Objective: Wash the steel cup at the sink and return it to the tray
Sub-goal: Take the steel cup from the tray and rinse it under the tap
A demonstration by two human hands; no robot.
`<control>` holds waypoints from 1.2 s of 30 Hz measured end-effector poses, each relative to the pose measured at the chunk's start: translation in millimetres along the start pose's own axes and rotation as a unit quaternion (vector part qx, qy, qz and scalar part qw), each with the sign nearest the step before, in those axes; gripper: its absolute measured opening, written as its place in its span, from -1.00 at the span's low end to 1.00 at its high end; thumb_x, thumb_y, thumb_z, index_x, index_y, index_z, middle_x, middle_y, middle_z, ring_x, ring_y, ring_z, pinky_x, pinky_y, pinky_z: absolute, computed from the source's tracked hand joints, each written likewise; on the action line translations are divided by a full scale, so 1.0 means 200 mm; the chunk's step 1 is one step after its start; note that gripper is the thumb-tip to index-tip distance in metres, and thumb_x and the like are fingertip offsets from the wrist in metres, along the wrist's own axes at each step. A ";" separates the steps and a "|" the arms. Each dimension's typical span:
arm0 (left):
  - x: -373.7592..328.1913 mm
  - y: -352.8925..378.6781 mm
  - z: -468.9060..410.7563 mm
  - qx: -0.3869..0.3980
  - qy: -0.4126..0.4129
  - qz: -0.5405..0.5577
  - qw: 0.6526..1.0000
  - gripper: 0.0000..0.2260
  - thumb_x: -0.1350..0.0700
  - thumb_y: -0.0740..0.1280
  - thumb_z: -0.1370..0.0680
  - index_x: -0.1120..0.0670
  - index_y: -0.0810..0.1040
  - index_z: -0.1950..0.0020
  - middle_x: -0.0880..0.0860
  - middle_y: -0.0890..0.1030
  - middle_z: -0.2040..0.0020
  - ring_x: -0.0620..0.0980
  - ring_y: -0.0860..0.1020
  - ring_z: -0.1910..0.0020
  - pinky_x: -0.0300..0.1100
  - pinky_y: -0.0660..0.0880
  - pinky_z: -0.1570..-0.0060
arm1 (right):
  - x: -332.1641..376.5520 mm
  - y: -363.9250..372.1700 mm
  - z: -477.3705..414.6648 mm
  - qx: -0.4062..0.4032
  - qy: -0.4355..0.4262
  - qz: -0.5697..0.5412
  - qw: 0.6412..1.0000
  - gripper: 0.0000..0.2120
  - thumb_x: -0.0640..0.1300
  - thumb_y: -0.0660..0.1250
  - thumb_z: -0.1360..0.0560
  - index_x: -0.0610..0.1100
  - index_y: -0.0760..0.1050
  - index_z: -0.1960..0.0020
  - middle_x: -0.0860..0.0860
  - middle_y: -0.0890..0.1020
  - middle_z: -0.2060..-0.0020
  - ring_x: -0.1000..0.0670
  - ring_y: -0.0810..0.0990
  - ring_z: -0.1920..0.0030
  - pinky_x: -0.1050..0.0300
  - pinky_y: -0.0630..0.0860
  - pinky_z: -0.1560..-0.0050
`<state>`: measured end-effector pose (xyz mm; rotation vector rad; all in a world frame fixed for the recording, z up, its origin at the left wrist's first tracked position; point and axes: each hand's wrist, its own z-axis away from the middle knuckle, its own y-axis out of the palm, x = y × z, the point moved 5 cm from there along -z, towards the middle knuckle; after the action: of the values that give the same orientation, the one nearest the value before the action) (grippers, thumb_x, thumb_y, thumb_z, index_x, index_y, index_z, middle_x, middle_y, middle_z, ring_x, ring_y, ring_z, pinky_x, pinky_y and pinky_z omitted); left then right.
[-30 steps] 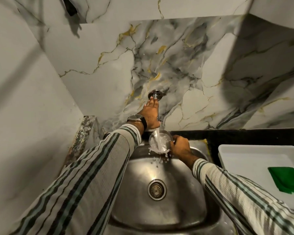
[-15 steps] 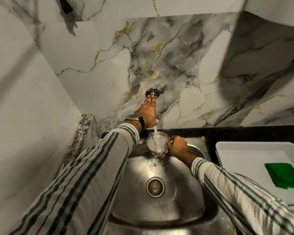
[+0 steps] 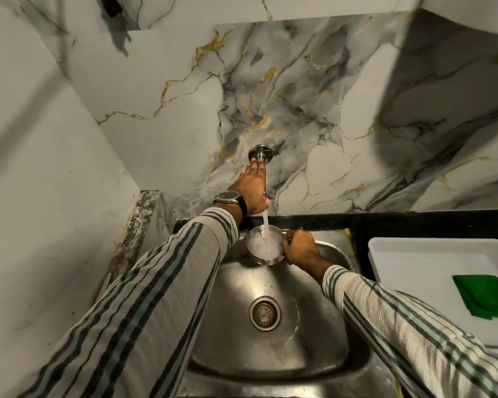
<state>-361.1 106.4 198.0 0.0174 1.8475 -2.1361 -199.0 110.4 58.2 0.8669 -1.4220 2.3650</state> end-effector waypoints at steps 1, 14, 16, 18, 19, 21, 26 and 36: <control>0.00 0.00 0.00 -0.003 0.001 0.000 1.000 0.00 0.01 0.44 -0.63 0.23 -0.24 -0.75 0.26 -0.15 -0.77 0.24 -0.08 -0.77 0.06 -0.03 -0.76 | 0.00 0.00 0.00 -0.001 0.000 -0.002 1.000 -0.74 -0.14 0.34 -0.70 -0.26 0.66 -0.29 -0.23 0.77 -0.08 -0.22 0.77 -0.10 -0.16 0.72 -0.22; -0.01 0.13 -0.08 -0.084 -0.063 0.002 0.994 -0.04 -0.07 0.41 -0.60 0.21 -0.14 -0.76 0.27 -0.03 -0.77 0.26 0.04 -0.76 0.11 0.05 -0.74 | -0.10 -0.08 0.07 -0.043 0.017 -0.034 0.998 -0.76 -0.13 0.35 -0.68 -0.28 0.70 -0.15 -0.22 0.78 0.03 -0.21 0.79 0.00 -0.16 0.75 -0.13; -0.01 0.13 -0.08 -0.086 -0.067 0.007 0.994 -0.03 -0.07 0.42 -0.60 0.21 -0.14 -0.76 0.27 -0.03 -0.77 0.27 0.03 -0.76 0.12 0.05 -0.74 | -0.15 -0.11 0.11 -0.061 0.022 -0.037 0.997 -0.75 -0.12 0.34 -0.68 -0.27 0.70 -0.14 -0.22 0.78 0.02 -0.21 0.78 -0.01 -0.17 0.74 -0.13; -0.01 0.13 -0.08 -0.089 -0.068 0.011 0.994 -0.03 -0.06 0.42 -0.61 0.22 -0.14 -0.76 0.27 -0.04 -0.77 0.28 0.02 -0.76 0.12 0.04 -0.75 | -0.22 -0.12 0.16 -0.077 0.034 -0.040 0.996 -0.73 -0.10 0.32 -0.69 -0.27 0.71 -0.12 -0.23 0.78 0.02 -0.23 0.78 -0.03 -0.19 0.73 -0.16; -0.01 0.13 -0.08 -0.089 -0.065 0.008 0.994 -0.04 -0.06 0.41 -0.62 0.23 -0.15 -0.76 0.28 -0.04 -0.77 0.28 0.01 -0.76 0.11 0.02 -0.75 | -0.25 -0.11 0.19 -0.083 0.042 -0.048 0.995 -0.72 -0.09 0.33 -0.68 -0.28 0.72 -0.09 -0.23 0.78 0.03 -0.23 0.78 -0.02 -0.19 0.73 -0.14; -0.02 0.13 -0.08 -0.091 -0.060 0.003 0.994 -0.05 -0.06 0.40 -0.62 0.24 -0.15 -0.76 0.29 -0.04 -0.77 0.27 0.01 -0.76 0.08 -0.02 -0.75 | -0.30 -0.08 0.24 -0.086 0.052 -0.053 0.994 -0.71 -0.09 0.35 -0.67 -0.29 0.74 -0.04 -0.24 0.79 0.07 -0.23 0.80 0.02 -0.17 0.74 -0.12; -0.02 0.12 -0.07 -0.086 -0.062 -0.023 0.994 -0.06 -0.10 0.39 -0.64 0.25 -0.13 -0.76 0.30 -0.03 -0.76 0.29 0.02 -0.76 0.08 -0.02 -0.75 | -0.24 -0.05 0.30 -0.079 0.027 -0.078 0.993 -0.73 -0.09 0.34 -0.66 -0.26 0.74 -0.07 -0.23 0.80 0.06 -0.24 0.79 0.00 -0.17 0.74 -0.12; -0.05 0.09 -0.03 -0.086 -0.067 -0.019 0.994 -0.07 -0.07 0.40 -0.65 0.26 -0.13 -0.75 0.31 0.00 -0.76 0.31 0.04 -0.75 0.09 0.01 -0.75 | -0.36 -0.14 0.42 -0.127 0.034 -0.107 0.986 -0.68 -0.12 0.30 -0.67 -0.30 0.73 0.02 -0.25 0.79 0.15 -0.25 0.80 0.12 -0.18 0.76 0.01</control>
<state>-347.7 113.3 181.2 -0.1953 1.9596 -1.9430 -98.7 57.8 64.3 0.8150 -1.4821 1.9857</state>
